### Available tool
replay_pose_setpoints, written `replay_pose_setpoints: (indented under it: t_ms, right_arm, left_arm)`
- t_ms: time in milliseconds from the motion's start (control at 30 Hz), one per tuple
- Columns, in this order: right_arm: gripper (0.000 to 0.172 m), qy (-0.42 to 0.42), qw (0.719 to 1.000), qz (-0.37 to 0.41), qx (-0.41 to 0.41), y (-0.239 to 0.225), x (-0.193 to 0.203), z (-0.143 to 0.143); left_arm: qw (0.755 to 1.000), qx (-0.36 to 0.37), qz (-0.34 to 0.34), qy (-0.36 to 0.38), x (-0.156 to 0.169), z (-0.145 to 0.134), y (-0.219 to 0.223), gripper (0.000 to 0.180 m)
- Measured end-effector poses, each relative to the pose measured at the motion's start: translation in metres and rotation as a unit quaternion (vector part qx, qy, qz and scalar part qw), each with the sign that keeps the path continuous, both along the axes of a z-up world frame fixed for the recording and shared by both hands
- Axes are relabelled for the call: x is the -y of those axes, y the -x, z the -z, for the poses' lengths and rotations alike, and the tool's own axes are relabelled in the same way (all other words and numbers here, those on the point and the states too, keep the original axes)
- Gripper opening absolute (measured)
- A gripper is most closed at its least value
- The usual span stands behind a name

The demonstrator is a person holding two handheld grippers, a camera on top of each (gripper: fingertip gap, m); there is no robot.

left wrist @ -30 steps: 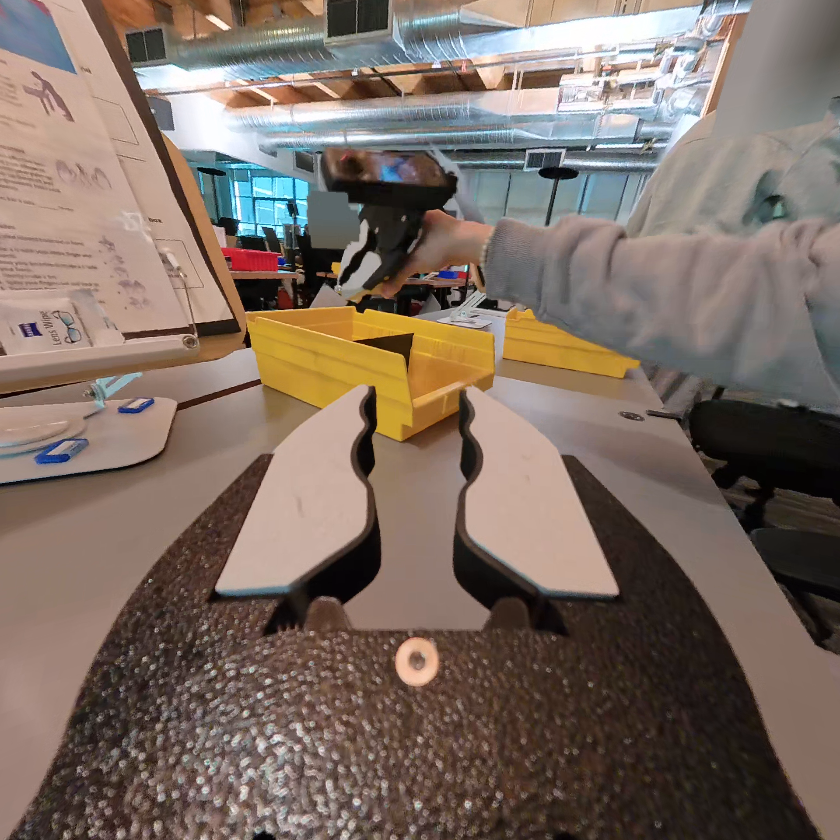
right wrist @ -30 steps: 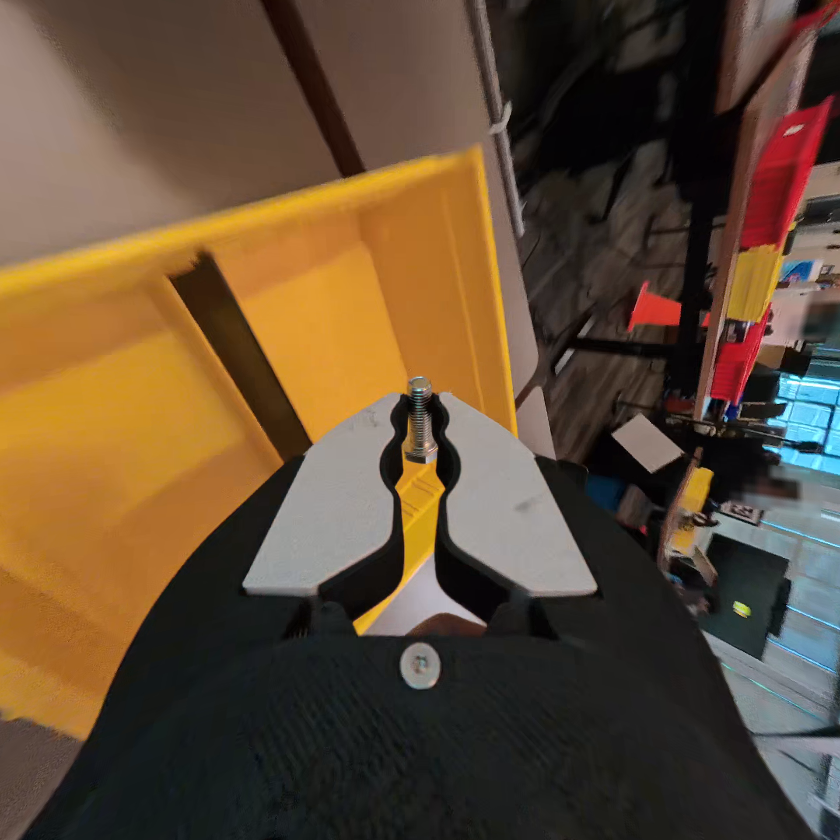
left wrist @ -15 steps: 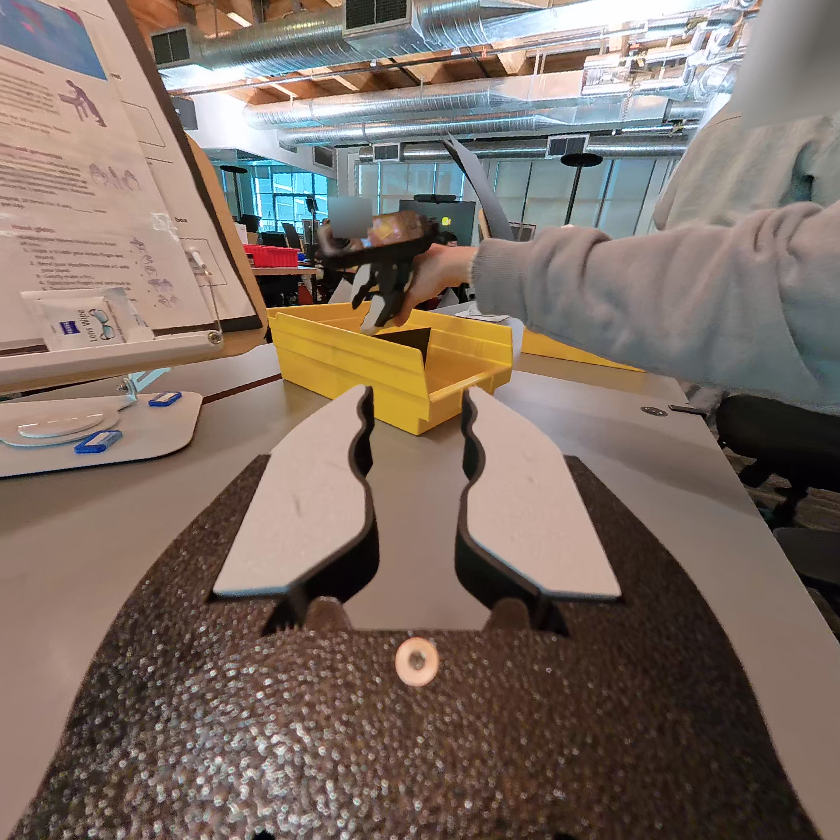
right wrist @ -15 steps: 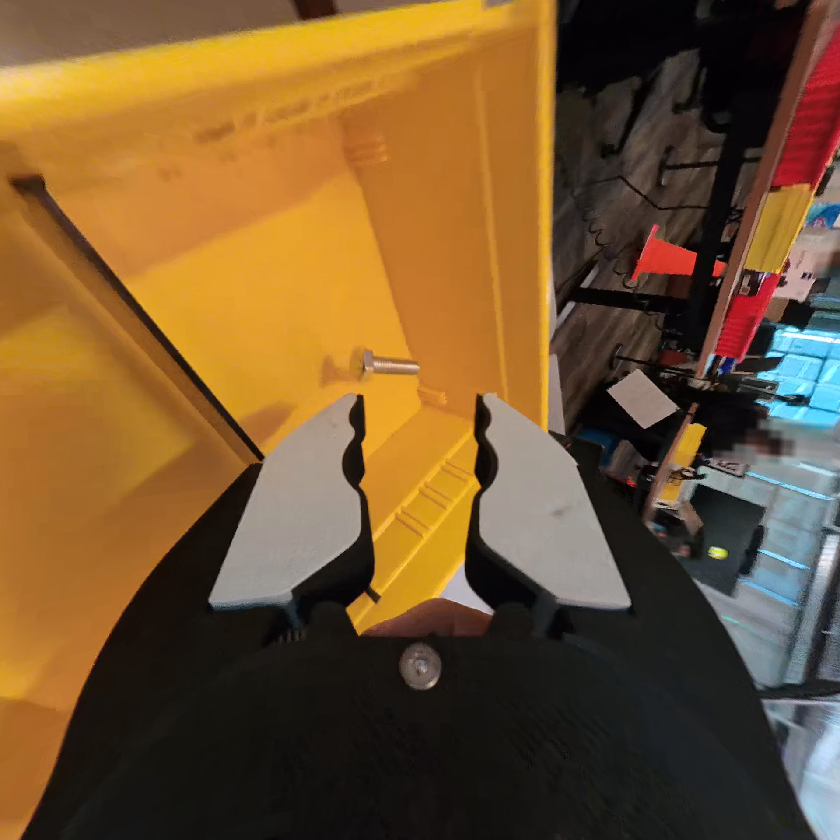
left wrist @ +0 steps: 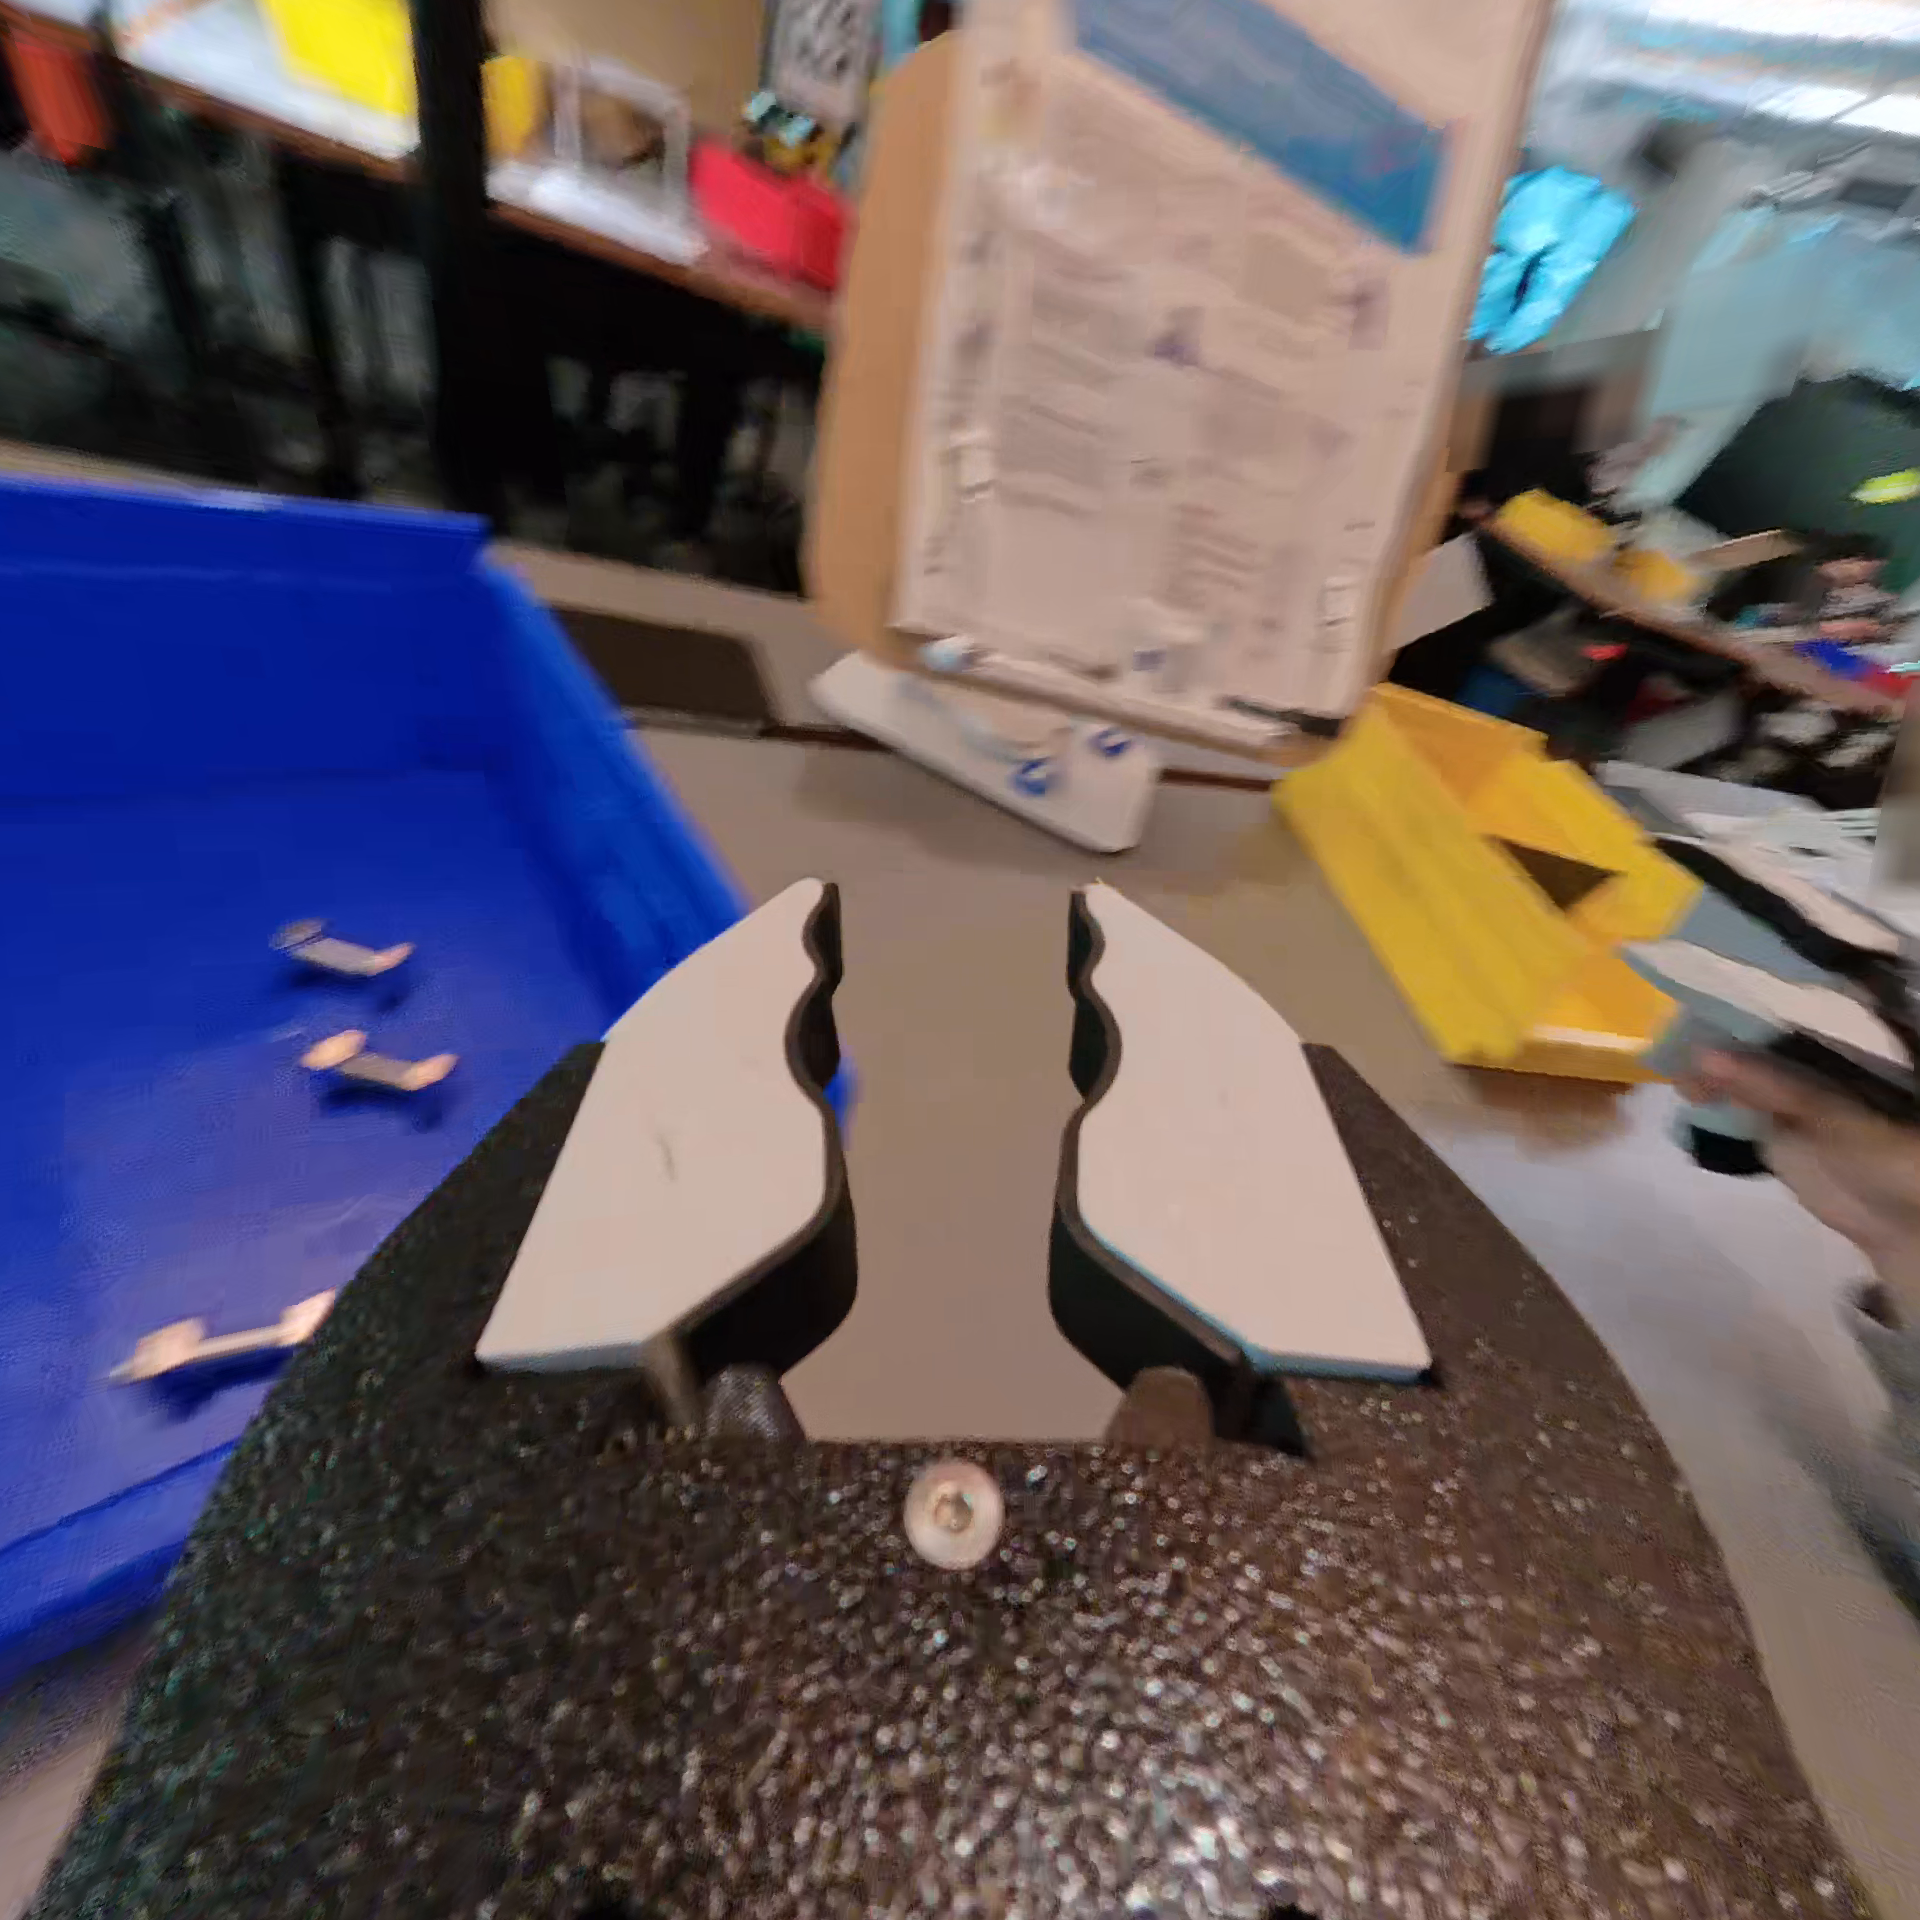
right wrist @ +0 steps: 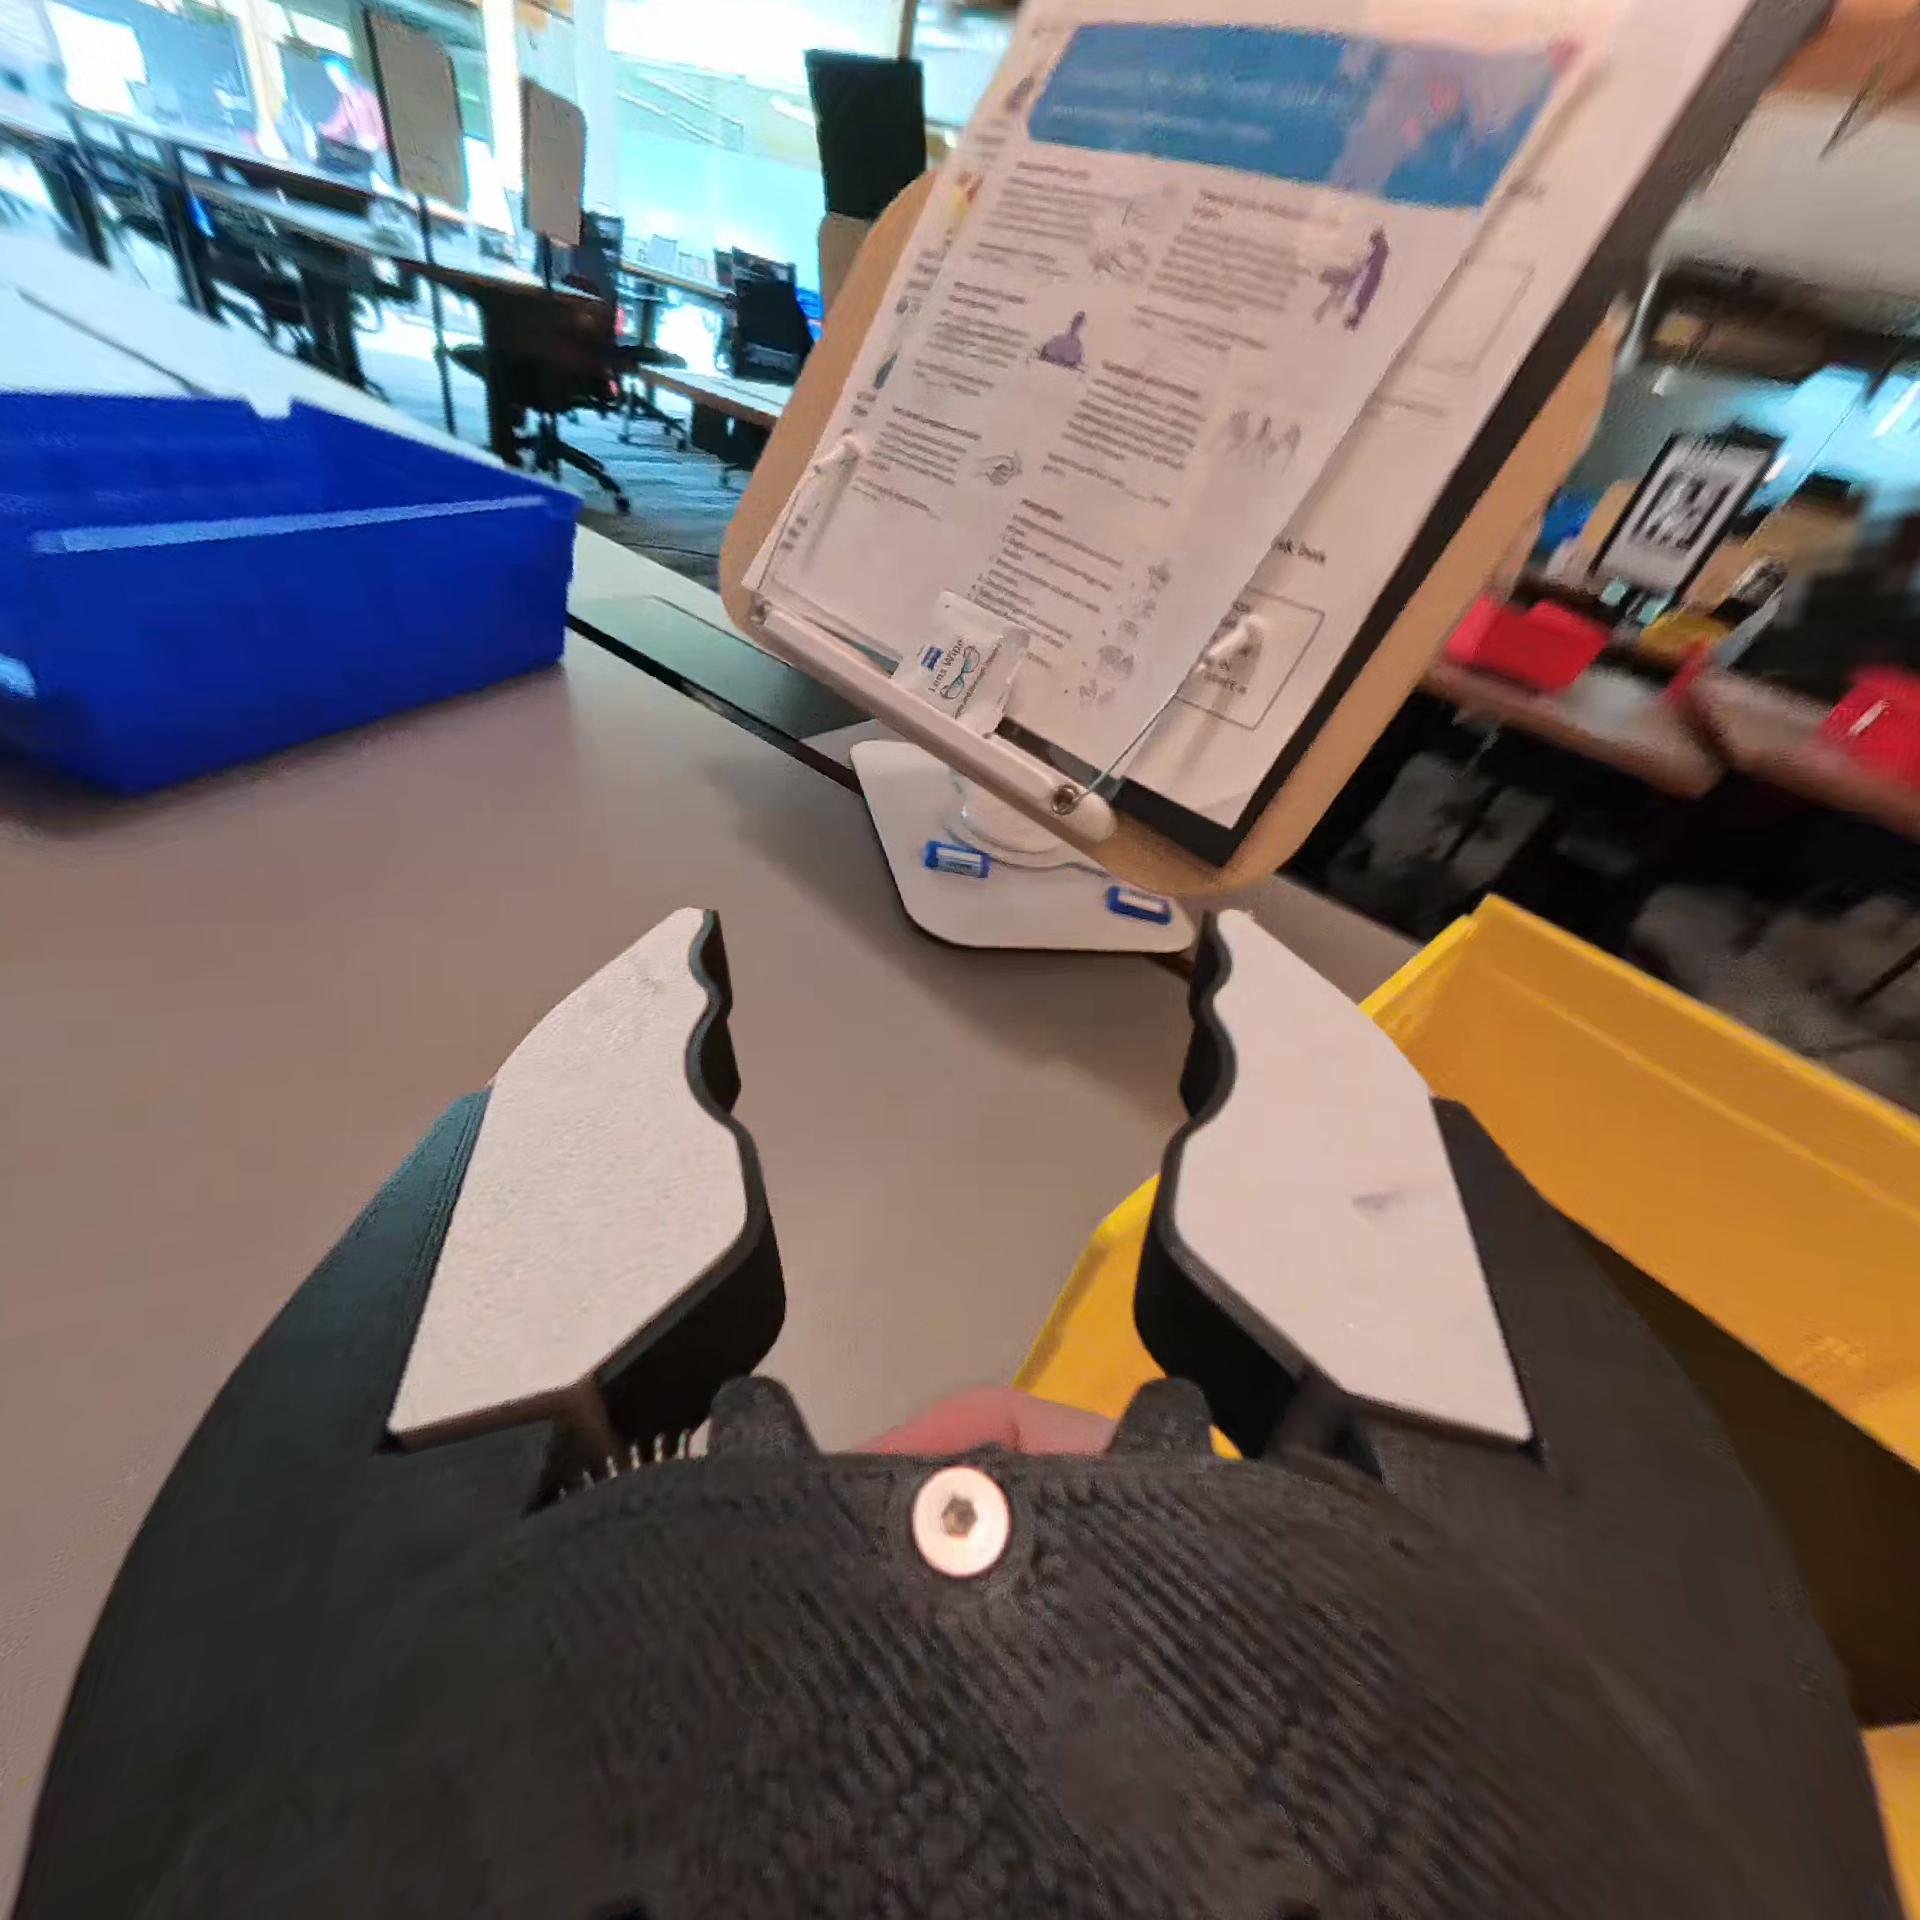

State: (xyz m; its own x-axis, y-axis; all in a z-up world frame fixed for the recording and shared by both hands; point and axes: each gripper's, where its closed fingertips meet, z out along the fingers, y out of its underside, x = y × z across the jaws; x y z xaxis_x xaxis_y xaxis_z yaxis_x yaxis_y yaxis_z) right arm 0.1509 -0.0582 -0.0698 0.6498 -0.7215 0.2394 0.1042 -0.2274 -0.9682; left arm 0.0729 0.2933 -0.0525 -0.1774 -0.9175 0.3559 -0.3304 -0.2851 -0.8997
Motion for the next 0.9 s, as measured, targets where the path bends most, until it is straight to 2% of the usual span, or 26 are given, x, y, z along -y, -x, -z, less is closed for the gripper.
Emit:
replay_pose_setpoints:
  t_ms: [67,167,267,367,467,600,700,800,900]
  right_arm:
    - [0.085,0.030,0.999,0.001,0.033,0.006,-0.008,0.009]
    - [0.097,0.011,1.000,-0.027,-0.002,0.014,-0.022,0.008]
    - [0.088,-0.052,0.998,-0.032,0.016,0.024,-0.028,0.001]
    - [0.087,-0.045,0.998,-0.041,0.020,0.032,-0.035,0.010]
    - [0.087,-0.009,0.998,-0.045,0.045,0.033,-0.043,0.019]
    - [0.088,0.087,0.991,-0.053,0.082,0.037,-0.053,0.033]
    - [0.087,0.142,0.983,-0.051,0.106,0.038,-0.055,0.040]
    - [0.087,0.156,0.980,-0.058,0.107,0.039,-0.058,0.044]
    - [0.086,0.144,0.982,-0.064,0.105,0.040,-0.058,0.042]
  left_arm:
    - [0.995,-0.095,-0.037,-0.003,-0.041,0.032,-0.015,0.036]
    - [0.961,-0.262,-0.068,0.059,-0.075,0.086,-0.031,0.035]
    - [0.937,-0.317,-0.094,0.114,-0.089,0.112,-0.046,0.032]
    - [0.914,-0.367,-0.115,0.126,-0.092,0.133,-0.052,0.032]
    - [0.888,-0.405,-0.148,0.157,-0.089,0.147,-0.057,0.033]
    - [0.859,-0.410,-0.237,0.197,-0.098,0.154,-0.065,0.027]
    - [0.839,-0.429,-0.267,0.202,-0.098,0.161,-0.066,0.024]
    - [0.829,-0.435,-0.296,0.189,-0.103,0.166,-0.066,0.011]
    - [0.824,-0.428,-0.316,0.197,-0.107,0.166,-0.069,0.010]
